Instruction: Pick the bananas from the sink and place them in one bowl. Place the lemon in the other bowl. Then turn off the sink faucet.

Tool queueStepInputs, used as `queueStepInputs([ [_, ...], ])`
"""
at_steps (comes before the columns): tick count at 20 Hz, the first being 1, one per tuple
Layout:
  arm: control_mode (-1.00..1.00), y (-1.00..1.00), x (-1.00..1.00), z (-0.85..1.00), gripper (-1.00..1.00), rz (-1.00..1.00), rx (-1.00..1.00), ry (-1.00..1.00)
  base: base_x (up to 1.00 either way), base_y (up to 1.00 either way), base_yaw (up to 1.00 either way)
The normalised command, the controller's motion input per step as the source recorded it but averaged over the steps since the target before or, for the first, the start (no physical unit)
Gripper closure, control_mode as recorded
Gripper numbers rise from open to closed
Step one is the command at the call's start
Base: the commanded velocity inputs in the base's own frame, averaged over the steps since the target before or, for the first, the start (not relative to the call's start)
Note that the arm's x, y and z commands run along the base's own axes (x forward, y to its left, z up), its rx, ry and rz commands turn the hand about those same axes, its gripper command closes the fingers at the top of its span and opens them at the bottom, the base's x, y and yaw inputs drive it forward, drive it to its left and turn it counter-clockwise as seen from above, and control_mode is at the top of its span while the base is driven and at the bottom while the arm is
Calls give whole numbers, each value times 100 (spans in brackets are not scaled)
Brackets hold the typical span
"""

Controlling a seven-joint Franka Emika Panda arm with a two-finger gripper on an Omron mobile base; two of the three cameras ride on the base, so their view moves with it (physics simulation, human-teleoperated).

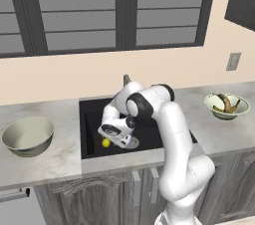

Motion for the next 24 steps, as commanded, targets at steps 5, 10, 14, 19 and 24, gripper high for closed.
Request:
queueStepInputs([
  [5,-100,14,12,-23,-100,-10,0,15,0,0,0],
  [10,-100,7,36,-23,100,-9,0,9,0,0,0],
  [14,-100,4,51,-15,100,-4,0,1,0,0,0],
  [19,-100,5,23,0,100,-1,0,0,0,0,0],
  [24,-100,0,0,0,100,0,0,0,0,0,0],
])
